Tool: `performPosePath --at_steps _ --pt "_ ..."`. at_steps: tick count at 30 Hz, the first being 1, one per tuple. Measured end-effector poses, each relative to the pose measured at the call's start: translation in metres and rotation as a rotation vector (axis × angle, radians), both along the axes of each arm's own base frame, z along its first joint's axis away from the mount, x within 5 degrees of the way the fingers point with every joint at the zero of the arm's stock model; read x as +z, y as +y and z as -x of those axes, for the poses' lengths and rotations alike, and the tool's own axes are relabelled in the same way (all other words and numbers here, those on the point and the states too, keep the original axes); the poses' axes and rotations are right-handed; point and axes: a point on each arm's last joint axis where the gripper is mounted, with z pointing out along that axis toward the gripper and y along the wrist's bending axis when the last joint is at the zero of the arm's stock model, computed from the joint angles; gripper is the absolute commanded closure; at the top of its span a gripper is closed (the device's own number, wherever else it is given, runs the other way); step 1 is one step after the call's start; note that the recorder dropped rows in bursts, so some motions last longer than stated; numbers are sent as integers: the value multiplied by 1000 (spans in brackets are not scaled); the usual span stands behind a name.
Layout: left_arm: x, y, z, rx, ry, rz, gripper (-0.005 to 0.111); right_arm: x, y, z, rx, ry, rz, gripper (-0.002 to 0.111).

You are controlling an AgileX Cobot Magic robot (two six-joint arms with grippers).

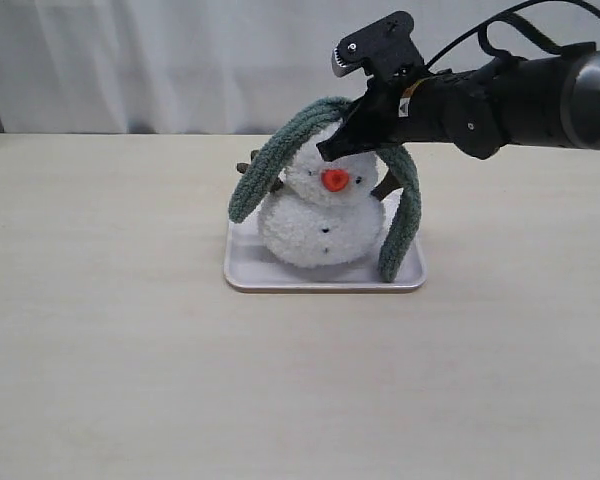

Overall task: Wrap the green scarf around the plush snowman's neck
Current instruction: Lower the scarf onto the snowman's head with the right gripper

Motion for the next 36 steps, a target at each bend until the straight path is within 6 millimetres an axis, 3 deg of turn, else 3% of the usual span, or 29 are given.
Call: performPosePath --at_steps 9,16,21,29,36 --pt "0 0 0 0 0 0 107 6 0 -2 -86 82 -103 90" --pt "0 0 0 0 0 0 107 35 4 -7 -147 193 -173 90" --pt "0 0 0 0 0 0 107 26 7 -11 -149 221 -188 90" --pt "0 0 0 0 0 0 107 22 8 -14 -145 208 -191 57" --pt "0 0 0 0 0 0 107 19 7 -12 -141 238 -167 47"
